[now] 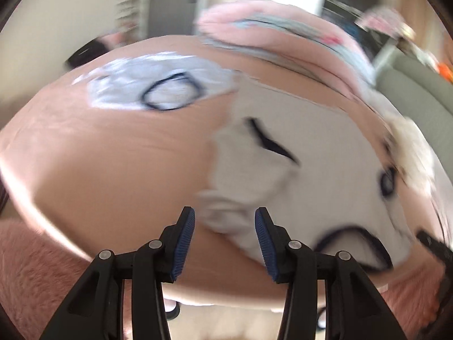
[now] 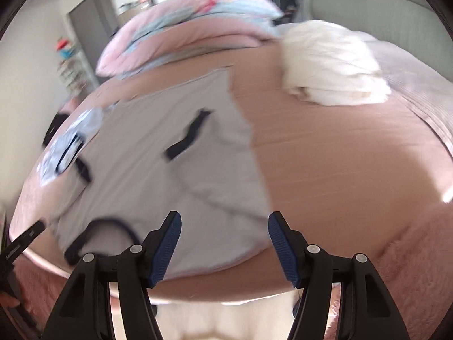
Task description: Fold clothes
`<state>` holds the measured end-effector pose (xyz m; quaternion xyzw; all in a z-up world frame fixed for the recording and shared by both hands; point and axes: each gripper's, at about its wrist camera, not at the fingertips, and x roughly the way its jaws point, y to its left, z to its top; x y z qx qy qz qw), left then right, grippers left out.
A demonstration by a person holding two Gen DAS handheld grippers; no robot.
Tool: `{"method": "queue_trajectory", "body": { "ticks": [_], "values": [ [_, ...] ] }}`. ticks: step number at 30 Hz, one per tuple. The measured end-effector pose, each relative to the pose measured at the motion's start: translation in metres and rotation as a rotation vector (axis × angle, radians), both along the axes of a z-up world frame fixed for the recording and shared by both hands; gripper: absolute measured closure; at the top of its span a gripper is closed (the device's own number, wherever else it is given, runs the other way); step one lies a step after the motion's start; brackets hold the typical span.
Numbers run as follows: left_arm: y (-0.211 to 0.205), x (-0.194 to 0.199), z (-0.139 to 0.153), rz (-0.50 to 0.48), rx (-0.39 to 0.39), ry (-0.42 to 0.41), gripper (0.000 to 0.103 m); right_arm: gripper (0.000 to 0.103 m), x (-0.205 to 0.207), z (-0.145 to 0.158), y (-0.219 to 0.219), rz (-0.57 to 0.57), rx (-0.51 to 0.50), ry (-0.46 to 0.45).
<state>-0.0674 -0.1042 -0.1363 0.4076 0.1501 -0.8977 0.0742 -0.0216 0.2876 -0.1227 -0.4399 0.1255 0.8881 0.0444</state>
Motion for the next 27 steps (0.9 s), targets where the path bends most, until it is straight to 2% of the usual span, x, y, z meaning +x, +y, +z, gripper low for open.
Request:
{"method": "queue_trajectory", "body": {
  "ticks": [3, 5, 7, 8, 10, 12, 15, 18, 19, 21, 23, 27],
  "values": [
    [-0.027, -0.013, -0.011, 0.034, 0.120, -0.017, 0.062, 0.039, -0.005, -0.006, 0.030, -0.114, -0.047, -0.054],
    [-0.031, -0.023, -0.005, 0.006, 0.146, 0.030, 0.062, 0.039, -0.005, -0.012, 0.044, -0.176, -0.114, -0.066],
    [-0.025, -0.038, 0.001, -0.054, 0.137, 0.046, 0.062, 0.039, -0.004, -0.013, 0.050, -0.208, -0.125, -0.055],
    [-0.020, -0.046, 0.001, -0.077, 0.110, 0.027, 0.062, 0.039, -0.005, -0.014, 0.050, -0.205, -0.105, -0.057],
    [-0.010, -0.060, -0.014, -0.088, 0.028, -0.082, 0.062, 0.039, -0.008, -0.014, 0.051, -0.199, -0.064, -0.062],
    [-0.007, -0.059, -0.030, -0.081, 0.027, -0.157, 0.062, 0.039, -0.015, -0.024, 0.049, -0.179, -0.004, -0.100],
    [-0.008, -0.040, -0.032, -0.052, 0.034, -0.144, 0.062, 0.038, -0.017, -0.031, 0.033, -0.121, 0.139, -0.144],
    [-0.009, -0.026, -0.029, -0.029, 0.044, -0.157, 0.062, 0.036, -0.006, -0.032, 0.025, -0.104, 0.165, -0.161],
    [-0.011, -0.021, -0.028, -0.018, 0.060, -0.156, 0.062, 0.036, -0.003, -0.032, 0.025, -0.104, 0.155, -0.164],
    [-0.018, -0.012, -0.027, 0.011, 0.141, -0.127, 0.062, 0.036, 0.000, -0.031, 0.035, -0.118, 0.077, -0.164],
    [-0.025, -0.006, -0.029, 0.021, 0.245, -0.094, 0.062, 0.036, 0.010, -0.025, 0.047, -0.141, -0.051, -0.129],
    [-0.024, -0.009, -0.039, -0.039, 0.423, -0.105, 0.062, 0.036, 0.026, -0.021, 0.057, -0.096, -0.256, -0.100]
  ]
}}
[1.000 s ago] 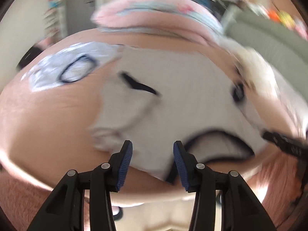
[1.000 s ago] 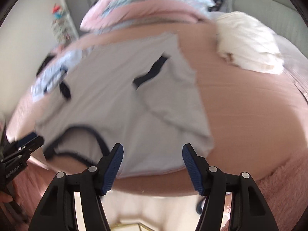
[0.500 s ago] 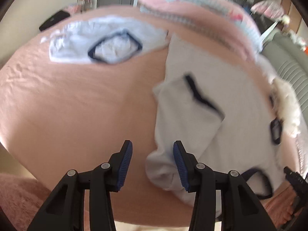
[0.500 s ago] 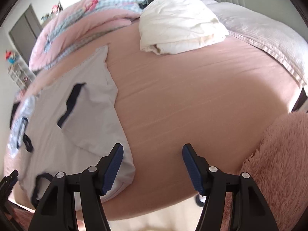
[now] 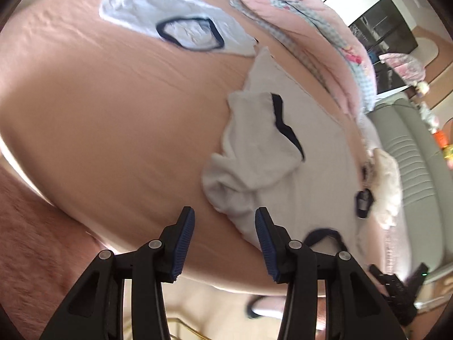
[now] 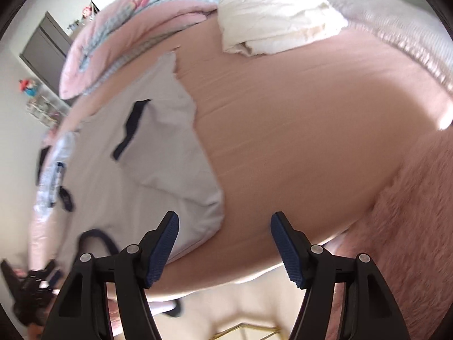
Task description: Fold clothes
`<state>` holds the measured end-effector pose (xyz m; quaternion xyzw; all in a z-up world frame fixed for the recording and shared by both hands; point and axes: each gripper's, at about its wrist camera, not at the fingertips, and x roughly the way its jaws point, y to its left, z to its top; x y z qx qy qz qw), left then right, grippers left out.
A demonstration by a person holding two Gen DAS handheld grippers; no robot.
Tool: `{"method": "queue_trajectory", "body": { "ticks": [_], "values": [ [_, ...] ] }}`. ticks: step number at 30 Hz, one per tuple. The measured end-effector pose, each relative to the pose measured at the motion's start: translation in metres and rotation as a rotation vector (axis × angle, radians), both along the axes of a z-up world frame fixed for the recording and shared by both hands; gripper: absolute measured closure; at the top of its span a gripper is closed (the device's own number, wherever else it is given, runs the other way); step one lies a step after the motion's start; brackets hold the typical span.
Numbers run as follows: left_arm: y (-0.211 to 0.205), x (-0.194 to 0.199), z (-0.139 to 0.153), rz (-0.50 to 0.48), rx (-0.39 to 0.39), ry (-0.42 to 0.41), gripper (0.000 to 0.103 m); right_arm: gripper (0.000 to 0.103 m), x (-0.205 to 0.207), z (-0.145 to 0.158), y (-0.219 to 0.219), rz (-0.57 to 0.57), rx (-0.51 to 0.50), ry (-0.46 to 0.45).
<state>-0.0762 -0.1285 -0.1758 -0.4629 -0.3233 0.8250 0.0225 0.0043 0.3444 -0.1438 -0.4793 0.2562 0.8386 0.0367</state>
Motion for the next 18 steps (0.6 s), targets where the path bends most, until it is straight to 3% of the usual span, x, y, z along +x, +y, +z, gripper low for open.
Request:
{"method": "queue_trajectory", "body": {
  "ticks": [2, 6, 11, 15, 18],
  "values": [
    [0.006, -0.003, -0.004, -0.035, 0.068, -0.003, 0.062, 0.036, 0.001, -0.002, -0.008, 0.052, -0.043, 0.003],
    [0.020, -0.001, -0.003, -0.038, 0.016, -0.003, 0.062, 0.036, -0.002, -0.006, -0.019, 0.075, -0.042, 0.001],
    [0.014, 0.001, -0.009, 0.026, 0.069, 0.035, 0.062, 0.039, -0.011, -0.012, -0.018, 0.058, -0.066, 0.028],
    [0.009, -0.001, -0.013, 0.084, 0.104, 0.090, 0.062, 0.052, -0.025, -0.016, -0.030, 0.100, 0.020, 0.024],
    [0.012, -0.003, -0.014, 0.088, 0.082, 0.104, 0.062, 0.055, -0.024, -0.016, -0.035, 0.124, 0.066, 0.019]
  ]
}}
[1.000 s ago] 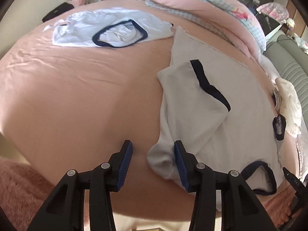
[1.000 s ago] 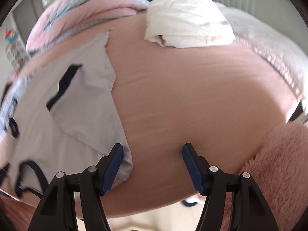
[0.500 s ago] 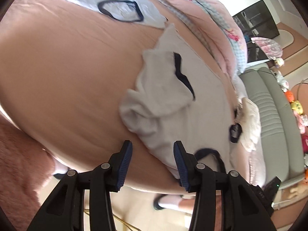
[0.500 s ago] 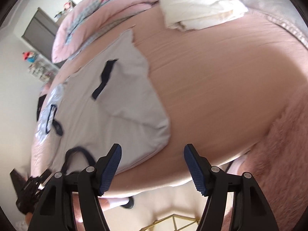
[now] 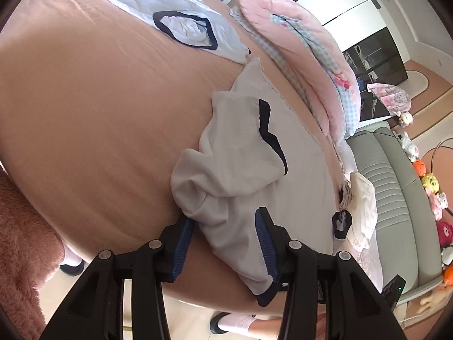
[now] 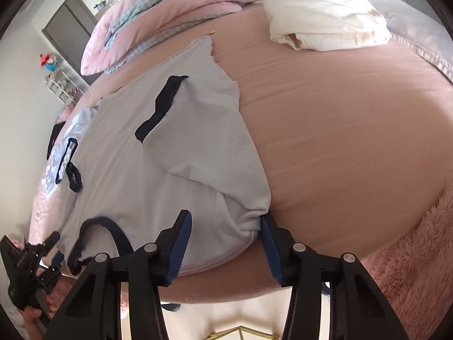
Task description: Fold clothes
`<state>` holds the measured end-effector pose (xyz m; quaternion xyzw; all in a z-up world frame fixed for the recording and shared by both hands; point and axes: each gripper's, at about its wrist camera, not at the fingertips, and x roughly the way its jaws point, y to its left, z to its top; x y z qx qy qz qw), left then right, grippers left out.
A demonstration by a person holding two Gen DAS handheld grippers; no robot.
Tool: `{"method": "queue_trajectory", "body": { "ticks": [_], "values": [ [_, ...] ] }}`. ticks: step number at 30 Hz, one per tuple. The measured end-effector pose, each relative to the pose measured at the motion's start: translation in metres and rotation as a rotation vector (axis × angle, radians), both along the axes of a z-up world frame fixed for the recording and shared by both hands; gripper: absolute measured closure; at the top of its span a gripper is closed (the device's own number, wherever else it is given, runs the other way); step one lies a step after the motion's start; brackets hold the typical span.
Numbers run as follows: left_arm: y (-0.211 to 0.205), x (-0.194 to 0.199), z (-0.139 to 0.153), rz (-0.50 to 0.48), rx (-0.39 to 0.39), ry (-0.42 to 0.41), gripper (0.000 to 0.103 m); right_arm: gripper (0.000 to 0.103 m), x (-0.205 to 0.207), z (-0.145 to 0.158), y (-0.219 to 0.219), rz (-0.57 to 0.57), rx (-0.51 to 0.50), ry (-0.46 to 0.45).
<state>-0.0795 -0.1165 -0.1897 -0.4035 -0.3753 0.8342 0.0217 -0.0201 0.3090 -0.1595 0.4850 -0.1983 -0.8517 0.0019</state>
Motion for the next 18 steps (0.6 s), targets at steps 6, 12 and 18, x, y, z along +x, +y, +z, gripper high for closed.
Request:
{"method": "queue_trajectory", "body": {
  "ticks": [6, 12, 18],
  "values": [
    [0.014, -0.003, 0.005, -0.028, -0.087, -0.014, 0.062, 0.069, 0.007, -0.002, 0.003, 0.013, -0.108, 0.008],
    [-0.006, -0.009, 0.005, -0.048, -0.039, 0.007, 0.091, 0.077, -0.001, -0.008, -0.002, 0.014, -0.087, -0.001],
    [-0.010, -0.013, -0.013, 0.015, 0.067, 0.003, 0.091, 0.070, -0.011, -0.016, 0.010, -0.052, -0.180, 0.028]
  ]
}}
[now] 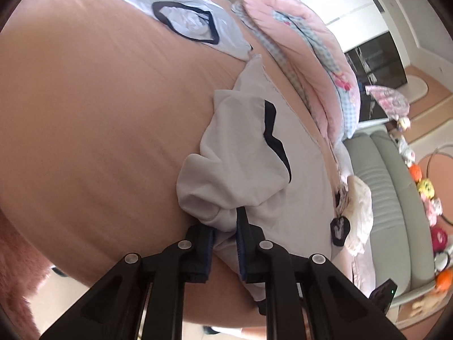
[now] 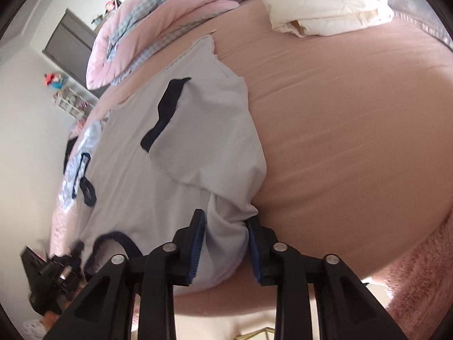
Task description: Fold clothes
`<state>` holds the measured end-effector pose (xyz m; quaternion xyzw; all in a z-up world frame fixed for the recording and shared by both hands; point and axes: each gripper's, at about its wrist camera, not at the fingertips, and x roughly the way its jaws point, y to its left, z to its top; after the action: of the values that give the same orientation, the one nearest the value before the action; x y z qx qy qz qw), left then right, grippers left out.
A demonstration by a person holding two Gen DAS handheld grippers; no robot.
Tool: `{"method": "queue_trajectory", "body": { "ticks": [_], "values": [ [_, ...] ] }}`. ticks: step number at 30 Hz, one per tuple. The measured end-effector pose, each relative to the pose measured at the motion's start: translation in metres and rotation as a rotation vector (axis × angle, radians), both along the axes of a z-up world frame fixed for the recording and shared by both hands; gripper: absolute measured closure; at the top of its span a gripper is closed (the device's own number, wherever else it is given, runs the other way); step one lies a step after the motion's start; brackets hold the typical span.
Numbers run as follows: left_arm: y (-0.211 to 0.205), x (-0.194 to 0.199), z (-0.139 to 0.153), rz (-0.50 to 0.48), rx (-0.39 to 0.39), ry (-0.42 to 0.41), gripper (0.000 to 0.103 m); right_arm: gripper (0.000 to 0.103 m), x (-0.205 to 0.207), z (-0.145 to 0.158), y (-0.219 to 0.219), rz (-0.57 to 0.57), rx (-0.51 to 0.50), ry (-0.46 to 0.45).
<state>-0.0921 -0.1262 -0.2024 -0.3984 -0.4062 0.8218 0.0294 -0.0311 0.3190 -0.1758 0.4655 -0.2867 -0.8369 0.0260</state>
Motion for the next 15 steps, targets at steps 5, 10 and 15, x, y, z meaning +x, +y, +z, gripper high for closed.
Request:
{"method": "queue_trajectory", "body": {
  "ticks": [5, 10, 15],
  "values": [
    [0.006, 0.008, 0.004, -0.016, 0.011, -0.012, 0.085, 0.061, 0.006, 0.006, -0.010, 0.036, 0.049, 0.000],
    [0.005, 0.012, -0.003, -0.022, 0.115, -0.001, 0.069, 0.062, 0.012, 0.008, -0.016, 0.074, 0.093, -0.007],
    [0.027, -0.003, 0.013, -0.121, -0.023, 0.028, 0.039, 0.064, -0.006, 0.007, -0.020, 0.099, 0.110, 0.011]
  ]
}}
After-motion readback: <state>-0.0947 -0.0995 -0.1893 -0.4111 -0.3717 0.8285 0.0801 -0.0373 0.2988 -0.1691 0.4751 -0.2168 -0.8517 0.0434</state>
